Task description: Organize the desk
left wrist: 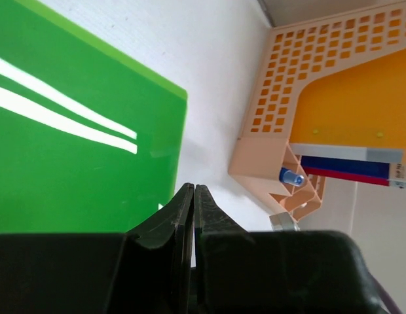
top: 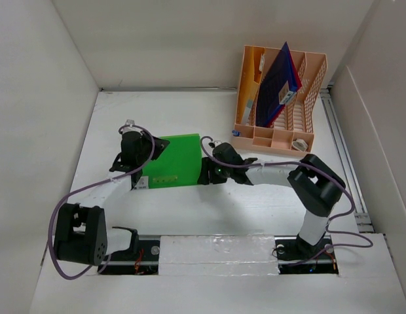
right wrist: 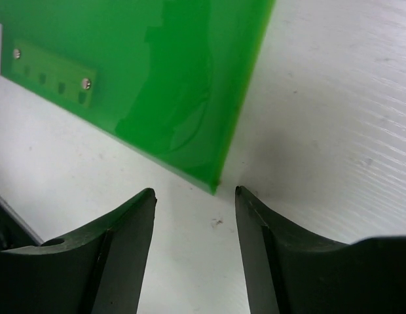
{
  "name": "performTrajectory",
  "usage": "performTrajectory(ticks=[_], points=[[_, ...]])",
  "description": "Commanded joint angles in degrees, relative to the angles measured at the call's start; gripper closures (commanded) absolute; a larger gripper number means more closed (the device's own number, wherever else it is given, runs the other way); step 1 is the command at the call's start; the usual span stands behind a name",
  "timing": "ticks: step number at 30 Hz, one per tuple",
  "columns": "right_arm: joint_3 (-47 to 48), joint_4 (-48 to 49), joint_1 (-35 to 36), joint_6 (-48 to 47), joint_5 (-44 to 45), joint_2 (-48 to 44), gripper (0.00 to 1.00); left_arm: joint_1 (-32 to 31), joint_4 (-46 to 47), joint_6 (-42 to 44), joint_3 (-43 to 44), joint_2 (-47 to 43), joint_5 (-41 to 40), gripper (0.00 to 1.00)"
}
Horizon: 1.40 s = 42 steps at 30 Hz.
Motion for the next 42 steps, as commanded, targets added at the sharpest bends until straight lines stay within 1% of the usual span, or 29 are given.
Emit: performTrajectory(ticks=[1, 4, 5, 7, 8, 11, 12, 13, 14, 17, 22, 27, 28, 30, 33, 38, 42], points=[[-0.11, 5.37, -0.58, 1.34, -2.95, 1.39, 0.43, -0.98, 0.32, -0.2, 1.65, 1.04, -2.76, 0.99], [-2.56, 10.03, -2.94, 3.1, -4.7, 1.83, 0.46, -0.98, 1.01, -0.11, -0.28, 0.78, -3.38, 0.99], [-3.53, 13.52, -3.47, 3.8, -5.14, 1.92, 0.48, -0.98, 1.02, 0.07, -1.07, 1.04, -3.55, 0.99], [-6.87, 17.23, -5.49, 6.17, -8.21, 2.27, 0.5, -0.98, 0.32, 0.59, -1.43, 1.39, -4.08, 0.99], [-8.1, 22.03, -6.11, 7.22, -9.44, 2.35, 0.52, -0.98, 0.14, 0.77, -1.95, 1.65, -4.25, 0.99], [-12.41, 29.96, -8.21, 10.56, -13.14, 3.06, 0.55, -0.98, -1.35, 1.65, -3.45, 1.57, -6.09, 0.99], [-13.89, 31.9, -8.75, 11.96, -15.32, 3.32, 0.58, -0.98, -2.66, 2.09, -3.89, 1.31, -7.67, 0.99], [-14.61, 33.75, -9.27, 12.85, -16.65, 4.02, 0.58, -0.98, -3.54, 2.52, -4.41, 1.04, -8.64, 0.99], [-15.13, 37.77, -10.06, 13.73, -17.88, 4.37, 0.58, -0.98, -4.25, 3.05, -5.29, 0.26, -9.52, 0.99], [-15.84, 42.89, -10.59, 16.54, -22.01, 6.3, 0.58, -0.98, -6.28, 3.76, -7.75, -1.5, -13.03, 0.99], [-16.19, 47.03, -10.6, 18.48, -25.62, 7.98, 0.59, -0.98, -5.4, 4.28, -10.92, -0.28, -12.08, 0.99], [-16.02, 52.13, -10.6, 20.06, -28.52, 9.73, 0.6, -0.98, -6.02, 4.37, -10.22, 0.78, -12.08, 0.99], [-16.11, 53.01, -10.6, 20.59, -28.79, 10.17, 0.61, -0.98, -6.28, 4.37, -10.05, 0.95, -12.08, 0.99], [-16.11, 55.65, -10.6, 21.73, -29.4, 10.7, 0.63, -0.98, -6.45, 4.55, -9.52, 1.92, -9.54, 0.99], [-16.02, 55.74, -10.6, 21.65, -29.58, 10.53, 0.64, -0.98, -6.98, 4.55, -8.29, 3.58, -7.17, 0.99], [-14.62, 55.04, -10.6, 21.64, -29.84, 11.23, 0.64, -0.98, -7.25, 4.64, -7.5, 4.64, -6.28, 0.99], [-13.74, 56.0, -10.6, 22.96, -30.54, 13.42, 0.6, -0.98, -7.07, 4.55, -7.41, 4.99, -5.67, 0.99]])
